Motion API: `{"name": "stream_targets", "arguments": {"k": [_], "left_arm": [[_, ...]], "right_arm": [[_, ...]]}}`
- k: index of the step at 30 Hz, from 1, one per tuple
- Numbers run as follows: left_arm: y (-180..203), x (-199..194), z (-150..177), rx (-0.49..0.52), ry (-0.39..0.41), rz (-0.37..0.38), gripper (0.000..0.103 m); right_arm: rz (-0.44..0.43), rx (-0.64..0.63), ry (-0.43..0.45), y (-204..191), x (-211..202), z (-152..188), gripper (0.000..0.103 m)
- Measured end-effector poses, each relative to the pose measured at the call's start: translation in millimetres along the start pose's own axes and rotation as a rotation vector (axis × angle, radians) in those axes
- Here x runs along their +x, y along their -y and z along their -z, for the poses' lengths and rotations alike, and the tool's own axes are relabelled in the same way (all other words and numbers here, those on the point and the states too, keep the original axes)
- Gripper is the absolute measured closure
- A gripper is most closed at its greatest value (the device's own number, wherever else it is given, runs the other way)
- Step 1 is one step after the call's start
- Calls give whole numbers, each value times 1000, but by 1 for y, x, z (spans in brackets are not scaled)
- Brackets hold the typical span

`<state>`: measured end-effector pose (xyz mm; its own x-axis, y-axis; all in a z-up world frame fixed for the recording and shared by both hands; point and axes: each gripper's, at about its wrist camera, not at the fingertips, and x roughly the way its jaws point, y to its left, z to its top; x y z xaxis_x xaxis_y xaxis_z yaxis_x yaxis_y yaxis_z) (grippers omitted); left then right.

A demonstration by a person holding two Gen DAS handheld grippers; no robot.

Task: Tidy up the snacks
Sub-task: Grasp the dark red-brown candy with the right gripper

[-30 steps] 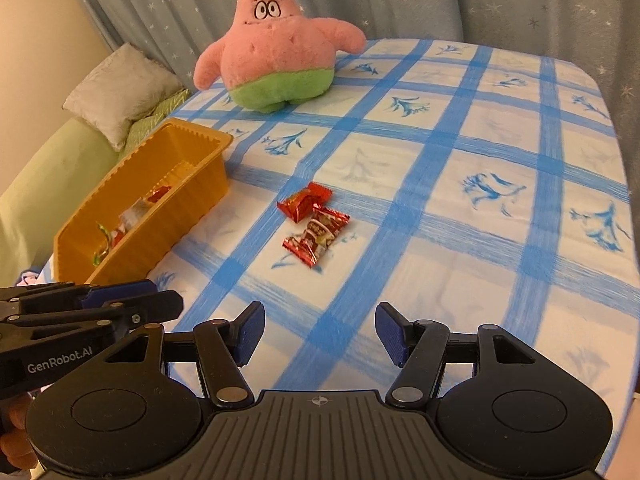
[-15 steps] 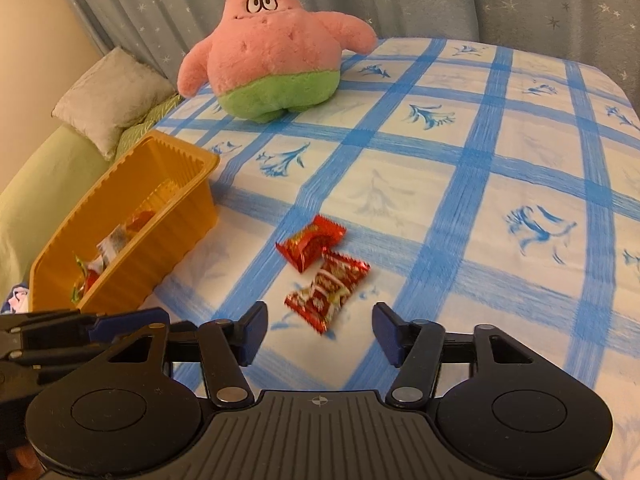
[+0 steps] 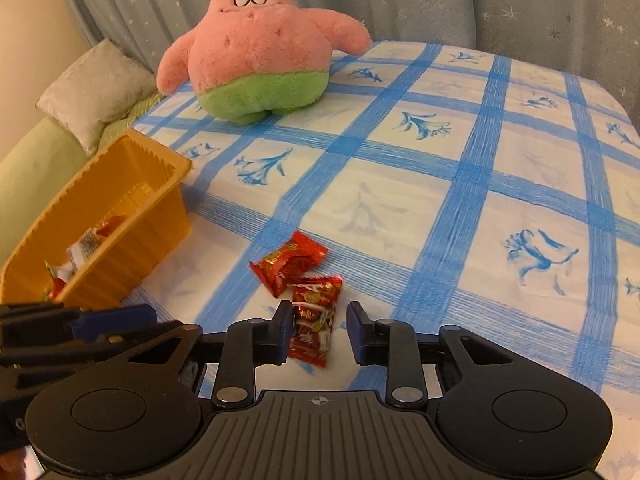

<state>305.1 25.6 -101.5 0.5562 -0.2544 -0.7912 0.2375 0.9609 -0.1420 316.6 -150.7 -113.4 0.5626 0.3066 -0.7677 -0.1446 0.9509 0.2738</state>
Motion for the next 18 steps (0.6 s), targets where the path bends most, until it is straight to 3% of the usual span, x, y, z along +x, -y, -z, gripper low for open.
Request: {"name": "stream_targets", "arguments": {"k": [8,16,18], "left_arm": [[18,14,-11,86,4,18,77],[43,36,-28,190,26,22,77],[47,42,-31,214,26,11,72]], "right_arm": [[69,-22,14,19,-5,0,75],[78,18,21,39,-11,-2,75],[66,27,18,42,-13,-2,75]]}}
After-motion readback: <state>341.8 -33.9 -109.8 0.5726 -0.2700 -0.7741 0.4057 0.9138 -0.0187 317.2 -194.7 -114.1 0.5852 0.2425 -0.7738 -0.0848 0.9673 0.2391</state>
